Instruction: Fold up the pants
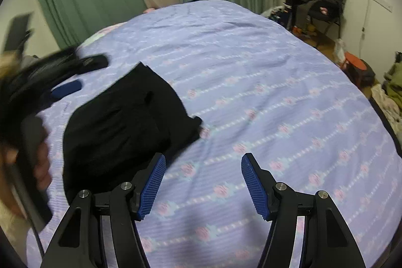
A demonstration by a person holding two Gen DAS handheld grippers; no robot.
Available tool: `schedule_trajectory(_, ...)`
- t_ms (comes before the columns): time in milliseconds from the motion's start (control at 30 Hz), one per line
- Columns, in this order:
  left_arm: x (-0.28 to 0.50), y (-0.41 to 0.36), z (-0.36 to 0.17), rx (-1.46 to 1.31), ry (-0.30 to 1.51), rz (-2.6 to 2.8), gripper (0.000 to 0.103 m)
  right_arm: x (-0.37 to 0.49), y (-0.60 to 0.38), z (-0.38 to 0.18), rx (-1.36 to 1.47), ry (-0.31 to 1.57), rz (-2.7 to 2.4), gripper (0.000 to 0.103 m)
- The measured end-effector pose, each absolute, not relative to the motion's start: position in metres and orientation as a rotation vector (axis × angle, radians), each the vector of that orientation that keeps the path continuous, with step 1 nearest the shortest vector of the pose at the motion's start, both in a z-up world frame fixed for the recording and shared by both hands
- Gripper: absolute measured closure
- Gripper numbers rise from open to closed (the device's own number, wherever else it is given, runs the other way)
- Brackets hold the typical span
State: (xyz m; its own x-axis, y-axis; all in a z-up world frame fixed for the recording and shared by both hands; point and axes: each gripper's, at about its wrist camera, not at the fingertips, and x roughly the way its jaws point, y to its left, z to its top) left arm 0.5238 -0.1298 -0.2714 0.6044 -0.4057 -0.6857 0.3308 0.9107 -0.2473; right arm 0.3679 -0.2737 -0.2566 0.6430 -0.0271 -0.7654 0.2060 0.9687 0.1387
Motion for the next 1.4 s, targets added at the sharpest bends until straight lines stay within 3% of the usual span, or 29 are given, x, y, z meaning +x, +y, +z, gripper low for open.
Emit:
schedule_trajectory(233, 0.490, -0.062, -0.330, -0.091, 1.008, -0.270, 0.017, 0.430, -0.255, -0.275, 0.283, 0.863, 0.138, 0.040)
schedule_trajectory(533, 0.465, -0.045, -0.389, -0.240, 1.135, -0.229, 0.022, 0.510, -0.241, -0.328, 0.338, 1.000, 0.320, 0.041)
schedule_trajectory(600, 0.464, -0.045, -0.398, -0.248, 1.156, -0.227, 0.023, 0.517, -0.239, -0.338, 0.365, 1.048, 0.350, 0.051)
schedule_trajectory(733, 0.463, -0.048, -0.405, -0.223, 1.163, -0.233, 0.023, 0.516, -0.230, -0.348, 0.307, 1.091, 0.392, 0.052)
schedule_trajectory(833, 0.460, -0.052, -0.407, -0.186, 1.163, -0.231, 0.023, 0.520, -0.229, -0.362, 0.300, 1.157, 0.385, 0.060)
schedule_trajectory(900, 0.459, -0.053, -0.405, -0.174, 1.165, -0.229, 0.023, 0.518, -0.225, -0.355, 0.277, 1.142, 0.385, 0.074)
schedule_trajectory(967, 0.459, -0.053, -0.400, -0.183, 1.163, -0.225, 0.023, 0.513, -0.214, -0.336, 0.178, 1.090, 0.379, 0.080)
schedule_trajectory(1133, 0.465, -0.062, -0.395, -0.215, 1.160, -0.217, 0.022, 0.520, -0.205, -0.303, 0.001, 0.987, 0.366, 0.081)
schedule_trajectory(1300, 0.471, -0.079, -0.393, -0.209, 1.158, -0.257, 0.020, 0.544, -0.217, -0.311, -0.135, 1.010, 0.325, 0.080)
schedule_trajectory(1400, 0.472, -0.089, -0.395, -0.163, 1.165, -0.269, 0.019, 0.552, -0.233, -0.332, -0.128, 1.089, 0.284, 0.072)
